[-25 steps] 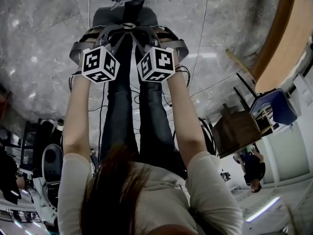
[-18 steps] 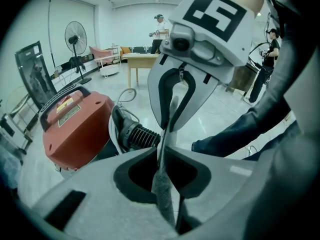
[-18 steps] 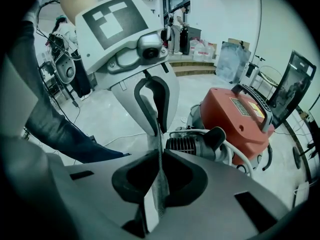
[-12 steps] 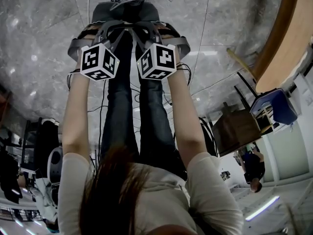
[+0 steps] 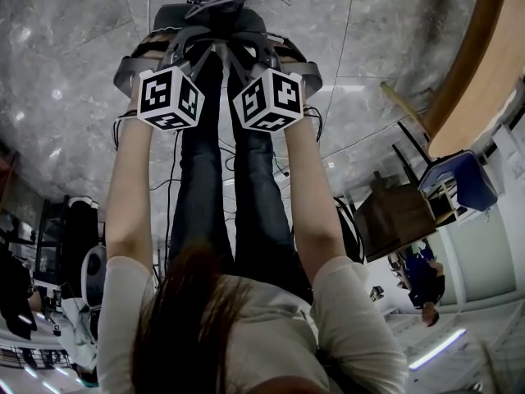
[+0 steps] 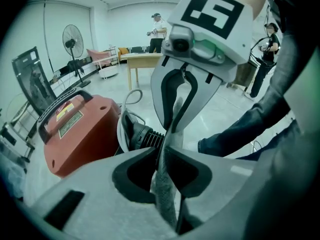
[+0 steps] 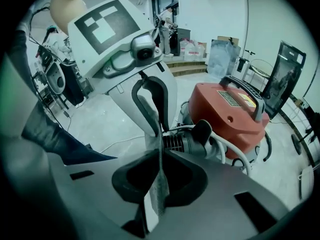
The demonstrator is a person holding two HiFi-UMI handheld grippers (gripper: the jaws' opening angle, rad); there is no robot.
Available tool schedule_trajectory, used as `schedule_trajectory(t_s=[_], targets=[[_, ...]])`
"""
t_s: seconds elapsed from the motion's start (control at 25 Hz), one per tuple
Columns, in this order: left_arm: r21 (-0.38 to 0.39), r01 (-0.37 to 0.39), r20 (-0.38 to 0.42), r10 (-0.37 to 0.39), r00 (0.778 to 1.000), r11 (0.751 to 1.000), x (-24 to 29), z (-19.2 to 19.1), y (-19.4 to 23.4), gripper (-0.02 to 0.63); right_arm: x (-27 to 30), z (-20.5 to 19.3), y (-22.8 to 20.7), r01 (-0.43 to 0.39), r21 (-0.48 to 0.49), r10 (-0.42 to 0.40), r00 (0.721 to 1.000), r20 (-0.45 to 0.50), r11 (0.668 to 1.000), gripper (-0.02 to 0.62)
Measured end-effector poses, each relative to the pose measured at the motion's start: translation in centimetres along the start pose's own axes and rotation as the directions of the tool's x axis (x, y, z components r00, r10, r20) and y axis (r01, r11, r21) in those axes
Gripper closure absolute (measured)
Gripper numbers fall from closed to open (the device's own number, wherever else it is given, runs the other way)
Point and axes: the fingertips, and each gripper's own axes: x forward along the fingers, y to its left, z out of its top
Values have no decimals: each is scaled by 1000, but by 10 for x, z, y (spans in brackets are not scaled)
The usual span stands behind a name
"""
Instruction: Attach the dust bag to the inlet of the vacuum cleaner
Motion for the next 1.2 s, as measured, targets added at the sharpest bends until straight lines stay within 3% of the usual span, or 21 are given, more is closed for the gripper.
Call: schedule_trajectory(t_s=[0.24, 0.32, 0.48, 0.6, 0.72, 0.88, 1.04, 1.2], targets=[[44, 13, 5, -14, 1000, 999, 5, 4, 7, 531, 1, -3, -8, 28, 80, -29, 1000, 12, 996, 563], [-3, -8, 20, 8, 1000, 1000, 4, 3, 7, 531, 1, -3, -9, 16, 39, -16, 1000, 1, 999, 561], [-188, -58, 61, 70, 996, 981, 1, -1, 9, 537, 2, 2, -18, -21, -92, 18, 999, -33, 996, 552], [-228, -77, 67, 95, 993, 970, 1, -3, 12, 538, 4, 6, -22, -42, -138, 37, 998, -43, 990, 551], [-178, -63, 59, 75, 995, 982, 2, -1, 13, 537, 2, 5, -22, -8, -78, 6, 1000, -24, 997, 552], [-52, -18, 25, 20, 999, 998, 5, 4, 17, 535, 1, 1, -25, 50, 42, -51, 999, 7, 998, 552], [76, 27, -15, -26, 1000, 997, 7, 6, 18, 532, 2, -2, -25, 60, 96, -62, 998, 16, 994, 557], [77, 46, 1, -46, 999, 996, 6, 6, 19, 529, 2, -1, -24, 52, 67, -52, 999, 6, 996, 560]])
